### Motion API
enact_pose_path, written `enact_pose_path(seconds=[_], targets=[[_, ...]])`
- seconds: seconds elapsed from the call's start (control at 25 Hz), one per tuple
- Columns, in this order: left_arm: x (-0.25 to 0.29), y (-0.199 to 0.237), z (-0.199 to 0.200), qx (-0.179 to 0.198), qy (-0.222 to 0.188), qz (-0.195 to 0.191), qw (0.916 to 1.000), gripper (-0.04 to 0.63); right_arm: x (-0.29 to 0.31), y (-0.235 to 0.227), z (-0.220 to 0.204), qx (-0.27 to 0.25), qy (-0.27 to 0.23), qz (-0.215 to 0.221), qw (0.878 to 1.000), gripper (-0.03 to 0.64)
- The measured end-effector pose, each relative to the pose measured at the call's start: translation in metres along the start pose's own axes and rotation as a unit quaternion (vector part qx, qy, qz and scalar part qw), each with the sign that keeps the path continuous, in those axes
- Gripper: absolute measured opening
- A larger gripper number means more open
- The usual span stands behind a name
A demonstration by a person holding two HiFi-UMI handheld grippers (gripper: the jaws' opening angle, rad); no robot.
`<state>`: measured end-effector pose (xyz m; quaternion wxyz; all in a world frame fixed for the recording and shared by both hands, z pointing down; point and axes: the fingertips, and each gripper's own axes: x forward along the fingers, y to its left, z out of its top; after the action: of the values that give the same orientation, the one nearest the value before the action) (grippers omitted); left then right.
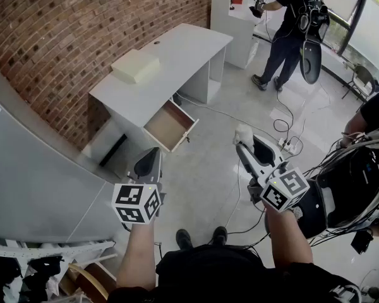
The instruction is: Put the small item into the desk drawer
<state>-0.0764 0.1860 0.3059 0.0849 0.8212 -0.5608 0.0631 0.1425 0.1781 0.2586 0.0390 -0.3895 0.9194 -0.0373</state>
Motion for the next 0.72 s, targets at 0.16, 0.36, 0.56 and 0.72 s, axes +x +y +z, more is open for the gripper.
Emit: enact_pose_path(seconds=[0.16, 0.36, 0.56, 0.72], targets=[[0.000, -0.002, 0.002, 0.003, 0.000, 0.001, 1.0000, 0.012, -0.001, -0.002, -0.001, 0.002, -0.001, 0.000, 1.000, 0.146], [0.005, -0.005, 0.006, 0.007, 0.001, 0.003, 1.0000, 0.012, 0.000, -0.006, 0.003, -0.001, -0.003, 0.004, 1.000, 0.146], [0.010, -0.015, 0.008, 0.006, 0.003, 0.007, 1.0000, 0.012, -0.008, -0.016, 0.004, -0.001, -0.003, 0.008, 1.000, 0.146], [0.018, -0.031, 0.013, 0.010, 0.000, 0.006, 0.9999, 0.012, -0.018, -0.027, 0.007, 0.003, 0.000, 0.016, 1.000, 0.147]])
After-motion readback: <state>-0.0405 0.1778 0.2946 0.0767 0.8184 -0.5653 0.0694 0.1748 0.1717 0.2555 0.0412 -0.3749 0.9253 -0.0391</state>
